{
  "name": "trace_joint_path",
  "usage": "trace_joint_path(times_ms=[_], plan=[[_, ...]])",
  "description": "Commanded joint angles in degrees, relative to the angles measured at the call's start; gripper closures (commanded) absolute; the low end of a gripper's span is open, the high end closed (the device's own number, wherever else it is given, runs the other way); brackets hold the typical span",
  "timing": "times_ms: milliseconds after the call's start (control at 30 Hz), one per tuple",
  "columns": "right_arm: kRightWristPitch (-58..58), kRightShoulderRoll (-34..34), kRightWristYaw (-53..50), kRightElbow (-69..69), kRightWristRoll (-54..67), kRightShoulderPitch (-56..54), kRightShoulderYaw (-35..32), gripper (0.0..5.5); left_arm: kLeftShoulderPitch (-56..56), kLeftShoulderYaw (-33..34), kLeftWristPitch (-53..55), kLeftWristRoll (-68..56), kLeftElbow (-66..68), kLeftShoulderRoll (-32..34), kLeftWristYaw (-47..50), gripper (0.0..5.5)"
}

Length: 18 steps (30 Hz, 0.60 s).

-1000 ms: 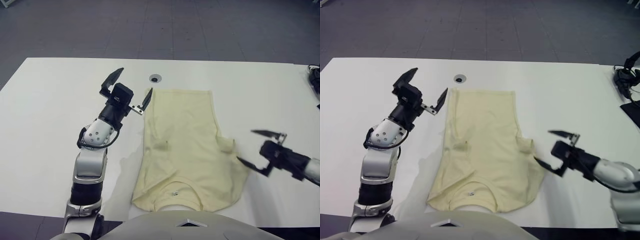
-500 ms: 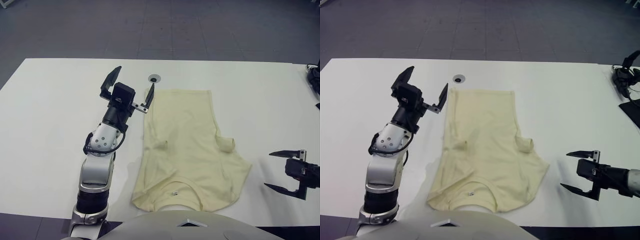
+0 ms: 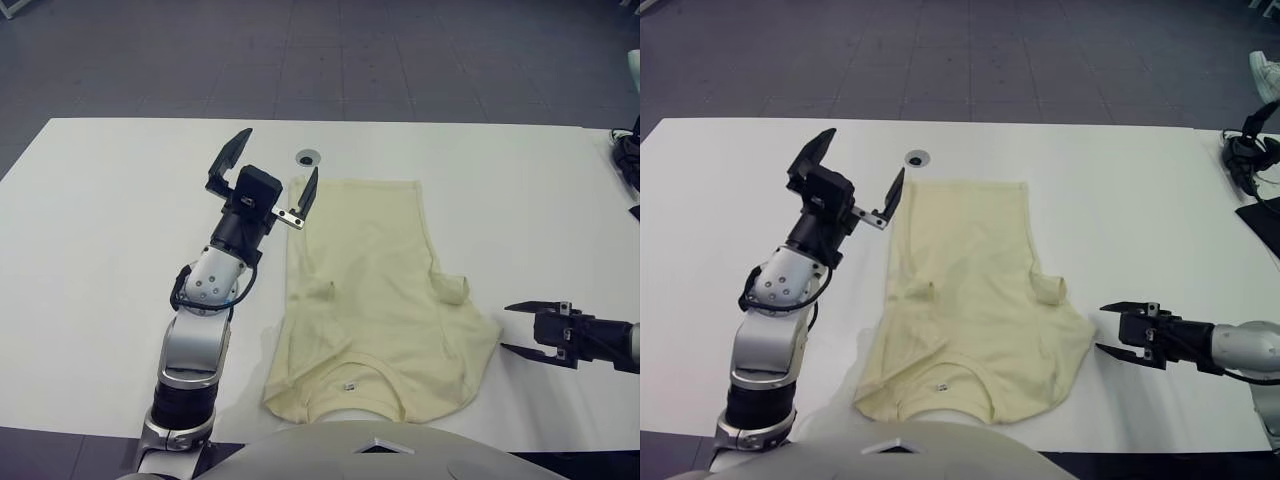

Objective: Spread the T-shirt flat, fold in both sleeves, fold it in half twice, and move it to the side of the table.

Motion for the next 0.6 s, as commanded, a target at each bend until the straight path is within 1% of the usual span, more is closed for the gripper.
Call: trace_joint_path(times_ms=[33, 133, 300, 333, 433, 533, 600], plan=[[1.3, 0.8, -1.3, 1.8, -3.7, -0.3, 4.3, 2.97, -0.9, -0.4, 0.7, 0.7, -0.9, 0.6, 0.1, 0.10], [1.3, 0.4, -1.7, 1.8, -3.4, -0.6, 5.1, 3.41, -0.8, -0.6, 0.7, 0.8, -1.0, 0.8, 0.1, 0.10], [1.1, -0.1, -2.0, 1.4, -2.7, -0.1, 5.5, 4.29, -1.0, -0.7, 0.6, 0.9, -0.8, 1.0, -0.1, 0.10], [1.1, -0.1, -2.0, 1.4, -2.6, 0.0, 5.5, 4.37, -1.0, -0.8, 0.7, 0.7, -0.8, 1.1, -0.3, 0.10], [0.9, -0.3, -2.0, 1.7, -2.6, -0.2, 5.8, 4.83, -0.8, -1.0, 0.7, 0.5, -1.0, 1.3, -0.6, 0.10], [0.7, -0.5, -2.1, 1.8, -2.5, -0.4, 5.8, 5.42, -1.0, -0.8, 0.5, 0.4, -0.7, 1.4, -0.6, 0.10], [0.5, -0.7, -2.2, 1.7, -2.4, -0.5, 5.8, 5.48, -1.0, -0.7, 0.4, 0.4, -0.5, 1.5, -0.5, 0.10]])
